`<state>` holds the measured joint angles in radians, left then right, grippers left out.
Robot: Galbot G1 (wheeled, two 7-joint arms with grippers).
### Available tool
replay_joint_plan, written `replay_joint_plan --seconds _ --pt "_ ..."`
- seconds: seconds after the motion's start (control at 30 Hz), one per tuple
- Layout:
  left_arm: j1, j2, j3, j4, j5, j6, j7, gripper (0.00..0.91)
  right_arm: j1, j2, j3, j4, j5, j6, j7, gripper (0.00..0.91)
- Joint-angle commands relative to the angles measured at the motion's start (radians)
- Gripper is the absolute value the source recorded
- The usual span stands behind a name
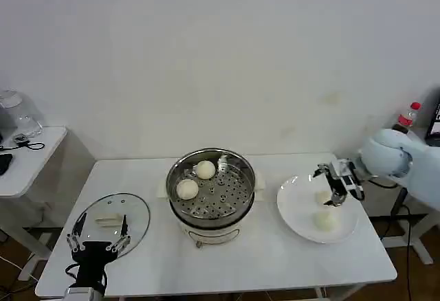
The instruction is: Take steamed baozi put them in steamer then cover it.
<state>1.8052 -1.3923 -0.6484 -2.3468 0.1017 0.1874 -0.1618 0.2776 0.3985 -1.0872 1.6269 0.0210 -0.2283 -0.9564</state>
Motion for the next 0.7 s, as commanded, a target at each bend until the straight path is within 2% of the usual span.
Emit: replay_joint_plan --seconds 0.03,0.17,0.7 --pt "0.008 -0.001 0.003 0.001 0.005 -0.001 -0.001 0.907 -0.34 -0.063 0.231 -0.044 -0.115 0.061 -0.011 0.907" --pt "0.011 -0.006 0.0 0.008 0.007 -0.001 -0.002 0.907 -0.401 -0.029 0.284 -0.078 -0.144 0.06 -0.009 0.907" --pt "0.004 -0.008 -0.01 0.024 0.008 -0.002 -0.002 0.907 -0.431 0.113 0.31 -0.237 -0.169 0.045 0.004 0.907"
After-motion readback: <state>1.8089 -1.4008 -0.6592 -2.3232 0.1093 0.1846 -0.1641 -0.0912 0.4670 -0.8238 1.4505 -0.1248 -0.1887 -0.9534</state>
